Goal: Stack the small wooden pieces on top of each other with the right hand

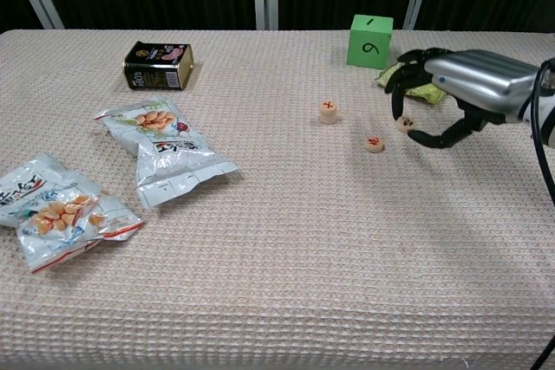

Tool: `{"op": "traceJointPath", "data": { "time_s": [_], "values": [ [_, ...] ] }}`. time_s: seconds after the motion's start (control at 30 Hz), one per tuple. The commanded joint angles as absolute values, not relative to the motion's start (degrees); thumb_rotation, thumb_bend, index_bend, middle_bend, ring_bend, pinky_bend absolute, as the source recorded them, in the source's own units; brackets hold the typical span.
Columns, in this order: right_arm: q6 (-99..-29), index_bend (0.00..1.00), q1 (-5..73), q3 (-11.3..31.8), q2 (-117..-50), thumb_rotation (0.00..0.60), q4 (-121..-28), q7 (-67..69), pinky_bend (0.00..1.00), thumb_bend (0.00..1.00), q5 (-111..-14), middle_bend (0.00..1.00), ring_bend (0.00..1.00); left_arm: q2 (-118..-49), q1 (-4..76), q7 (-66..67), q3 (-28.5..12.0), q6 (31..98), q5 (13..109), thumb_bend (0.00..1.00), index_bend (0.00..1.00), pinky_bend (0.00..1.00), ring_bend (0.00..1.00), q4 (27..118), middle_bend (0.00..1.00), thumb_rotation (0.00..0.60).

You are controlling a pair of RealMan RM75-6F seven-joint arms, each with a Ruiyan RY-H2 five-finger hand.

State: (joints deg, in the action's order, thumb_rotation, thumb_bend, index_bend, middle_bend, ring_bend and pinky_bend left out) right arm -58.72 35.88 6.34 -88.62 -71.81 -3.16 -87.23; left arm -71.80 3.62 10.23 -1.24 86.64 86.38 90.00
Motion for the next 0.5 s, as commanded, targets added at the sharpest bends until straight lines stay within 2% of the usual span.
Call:
{"op": "traceJointPath", "data": {
  "time_s": [0.03, 0.3, 0.5],
  "values": [
    [-55.7, 0.5, 39.1, 9.2, -87.2, 0.6, -73.9, -5.4, 0.0, 0.37, -85.2, 0.24, 0.0, -71.9, 3.6, 10.1, -1.3, 86.6, 86.4, 0.1, 0.31, 0.19, 0.14, 89.9, 0.2, 0.6],
    [-46.4, 0.5, 46.3, 12.6, -91.3, 0.6, -69.7, -10.9, 0.0, 0.37, -78.7, 0.23, 0.0, -72.0, 3.4, 9.2, -1.3, 86.4, 85.6, 0.1, 0.31, 0.19, 0.14, 89.4, 0.2, 0.6],
    [-44.3, 0.5, 49.0, 13.5, -95.3, 0.6, -65.0, -11.5, 0.0, 0.37, -75.8, 0.23, 0.0, -71.8, 3.2, 8.6, -1.3, 86.1, 85.2, 0.1, 0.31, 0.19, 0.14, 88.9, 0.2, 0.6]
  ]
}}
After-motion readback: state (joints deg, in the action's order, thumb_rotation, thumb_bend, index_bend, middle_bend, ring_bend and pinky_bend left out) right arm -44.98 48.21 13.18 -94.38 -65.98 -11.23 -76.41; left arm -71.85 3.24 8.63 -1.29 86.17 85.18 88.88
